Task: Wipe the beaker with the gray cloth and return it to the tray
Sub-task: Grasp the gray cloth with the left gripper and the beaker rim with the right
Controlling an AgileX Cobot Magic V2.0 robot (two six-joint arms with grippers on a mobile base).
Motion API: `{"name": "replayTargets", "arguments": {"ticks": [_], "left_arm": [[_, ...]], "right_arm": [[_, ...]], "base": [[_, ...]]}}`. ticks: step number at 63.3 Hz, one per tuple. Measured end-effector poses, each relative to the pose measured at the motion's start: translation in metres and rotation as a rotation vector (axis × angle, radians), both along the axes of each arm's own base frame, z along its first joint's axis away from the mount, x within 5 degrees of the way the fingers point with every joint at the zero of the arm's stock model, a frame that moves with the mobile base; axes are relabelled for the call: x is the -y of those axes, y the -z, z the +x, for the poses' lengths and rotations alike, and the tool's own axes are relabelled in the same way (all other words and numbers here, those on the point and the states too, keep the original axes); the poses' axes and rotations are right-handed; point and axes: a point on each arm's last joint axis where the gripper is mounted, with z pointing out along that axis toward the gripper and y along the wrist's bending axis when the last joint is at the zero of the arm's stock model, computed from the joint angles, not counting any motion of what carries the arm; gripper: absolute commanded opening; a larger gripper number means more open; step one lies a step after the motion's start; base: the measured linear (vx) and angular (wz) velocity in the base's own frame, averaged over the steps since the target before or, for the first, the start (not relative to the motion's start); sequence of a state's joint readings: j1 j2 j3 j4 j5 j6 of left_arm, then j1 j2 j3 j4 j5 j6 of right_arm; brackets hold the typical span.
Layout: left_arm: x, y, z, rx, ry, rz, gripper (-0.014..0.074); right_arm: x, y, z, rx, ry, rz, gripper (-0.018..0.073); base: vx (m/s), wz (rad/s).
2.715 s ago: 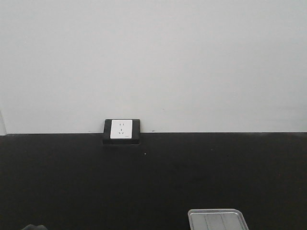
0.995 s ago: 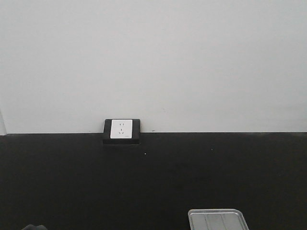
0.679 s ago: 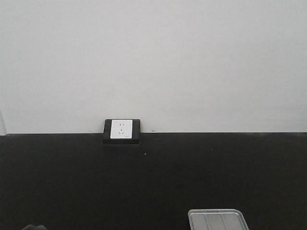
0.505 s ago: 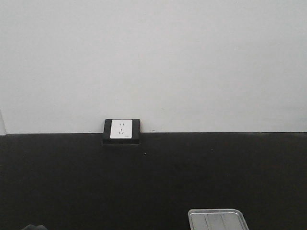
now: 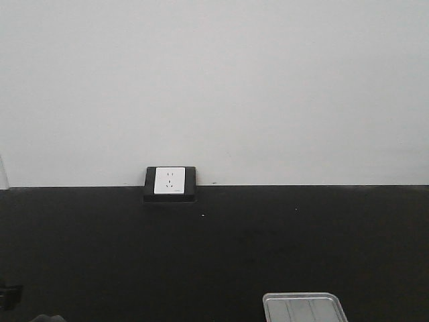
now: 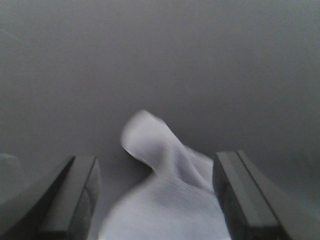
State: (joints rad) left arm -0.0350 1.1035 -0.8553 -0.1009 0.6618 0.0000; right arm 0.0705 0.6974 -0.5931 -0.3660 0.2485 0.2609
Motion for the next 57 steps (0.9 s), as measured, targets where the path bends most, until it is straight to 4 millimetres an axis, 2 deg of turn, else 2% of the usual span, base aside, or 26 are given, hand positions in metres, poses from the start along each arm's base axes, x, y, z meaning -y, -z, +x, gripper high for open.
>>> {"name": "replayTargets", "arguments": {"ticks": [14,21,31,39,49,57], "left_arm": [[0.006,0.038,0.045,-0.256,0.030,-0.011,0.0577],[0.008,0.058,0.060,-0.345,0.028,-0.022,0.0577],[0.009,0.086,0.073,-0.442,0.025,-0.022,0.0577],[0.009,0.101,0.078,-0.493,0.024,-0.022,0.0551],[0.009,0.106,0.078,-0.525,0.026,-0.023,0.0423],[0.009,0.106,0.076,-0.549,0.029,-0.024,0.0216]], "right_arm": [[0.000,0.001,0.000,-0.015,0.006,0.001,0.0524],[0.001,0.003,-0.001,-0.034,0.013,0.000,0.0524],[0.002,0.004,-0.001,-0.050,0.019,-0.001,0.0524],[0.002,0.005,-0.001,-0.054,0.021,-0.001,0.0524],[0.002,0.005,-0.001,-0.057,0.021,0.007,0.0523],[0.000,0.006,-0.002,-0.065,0.022,0.061,0.0523]], "base": [[0.00,0.00],[0.00,0.00],[0.00,0.00],[0.00,0.00],[0.00,0.00],[0.00,0.00]]}}
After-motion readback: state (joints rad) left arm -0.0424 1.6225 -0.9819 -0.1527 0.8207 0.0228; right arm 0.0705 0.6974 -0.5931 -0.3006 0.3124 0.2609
